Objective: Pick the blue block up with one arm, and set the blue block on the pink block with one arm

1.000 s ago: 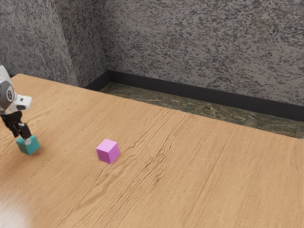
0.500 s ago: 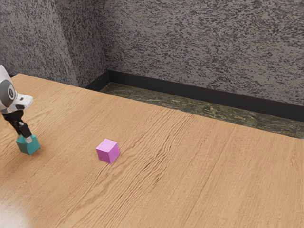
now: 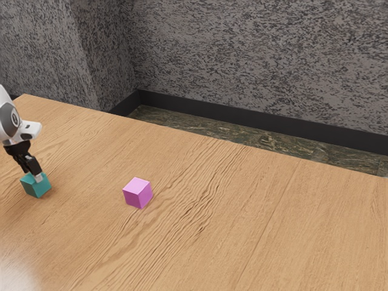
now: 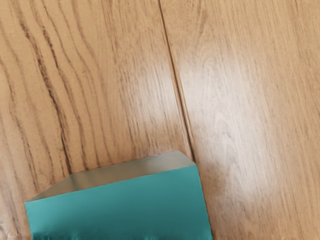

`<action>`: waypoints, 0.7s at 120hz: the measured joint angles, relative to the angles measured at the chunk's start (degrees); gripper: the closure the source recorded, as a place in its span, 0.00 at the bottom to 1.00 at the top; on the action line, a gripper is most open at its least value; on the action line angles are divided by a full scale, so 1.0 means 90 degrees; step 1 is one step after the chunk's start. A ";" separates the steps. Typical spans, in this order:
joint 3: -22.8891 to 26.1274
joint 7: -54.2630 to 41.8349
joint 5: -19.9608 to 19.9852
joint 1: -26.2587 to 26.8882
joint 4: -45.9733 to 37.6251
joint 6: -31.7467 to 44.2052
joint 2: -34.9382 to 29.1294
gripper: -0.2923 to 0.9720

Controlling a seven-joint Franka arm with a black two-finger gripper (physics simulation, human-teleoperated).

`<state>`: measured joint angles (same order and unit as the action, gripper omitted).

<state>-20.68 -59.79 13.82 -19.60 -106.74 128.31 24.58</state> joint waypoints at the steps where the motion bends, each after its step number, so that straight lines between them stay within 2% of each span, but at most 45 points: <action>1: -0.0002 0.0006 0.0001 -0.0008 0.0003 -0.0001 0.0008 0.25; 84: 0.0056 0.0302 0.0035 -0.0166 0.0248 -0.0027 0.0457 0.25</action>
<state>-20.18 -57.08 14.14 -21.09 -104.51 128.06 28.69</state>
